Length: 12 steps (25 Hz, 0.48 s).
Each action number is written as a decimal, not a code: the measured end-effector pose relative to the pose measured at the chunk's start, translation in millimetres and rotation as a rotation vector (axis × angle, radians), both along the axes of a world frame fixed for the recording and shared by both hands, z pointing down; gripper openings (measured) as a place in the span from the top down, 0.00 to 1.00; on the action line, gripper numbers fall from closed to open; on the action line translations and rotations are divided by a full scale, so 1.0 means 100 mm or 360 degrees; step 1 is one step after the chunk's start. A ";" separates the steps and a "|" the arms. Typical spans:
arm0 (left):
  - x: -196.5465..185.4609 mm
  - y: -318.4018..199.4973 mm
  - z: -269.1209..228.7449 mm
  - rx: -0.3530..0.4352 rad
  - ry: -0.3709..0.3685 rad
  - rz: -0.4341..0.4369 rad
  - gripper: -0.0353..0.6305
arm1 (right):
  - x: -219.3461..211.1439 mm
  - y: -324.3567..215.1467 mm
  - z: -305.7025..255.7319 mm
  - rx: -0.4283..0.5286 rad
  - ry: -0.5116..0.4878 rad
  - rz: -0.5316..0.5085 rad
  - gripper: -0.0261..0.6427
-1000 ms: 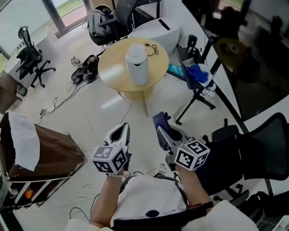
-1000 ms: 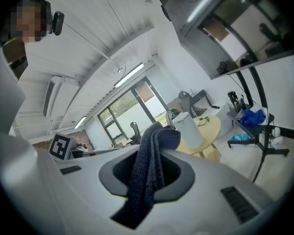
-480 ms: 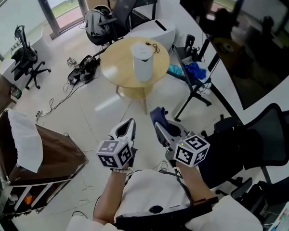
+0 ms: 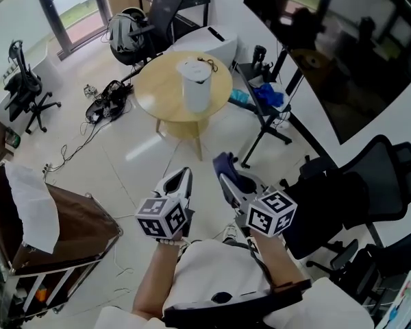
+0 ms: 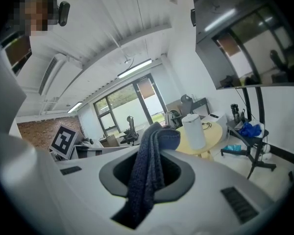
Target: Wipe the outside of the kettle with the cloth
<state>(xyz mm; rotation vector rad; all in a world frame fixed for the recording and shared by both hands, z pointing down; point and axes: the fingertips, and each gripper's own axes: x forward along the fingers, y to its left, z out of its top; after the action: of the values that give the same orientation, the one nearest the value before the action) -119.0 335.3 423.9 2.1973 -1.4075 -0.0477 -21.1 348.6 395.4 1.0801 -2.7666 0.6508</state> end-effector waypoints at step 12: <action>-0.08 0.01 -0.07 0.0014 -0.0007 -0.0072 0.95 | -0.09 -0.03 -0.02 -0.0023 -0.0034 -0.0067 0.86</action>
<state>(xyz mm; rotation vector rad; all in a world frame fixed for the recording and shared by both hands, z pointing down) -127.3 335.9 416.6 2.1741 -1.4617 -0.0656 -30.3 345.4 393.7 1.0155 -2.7899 0.6800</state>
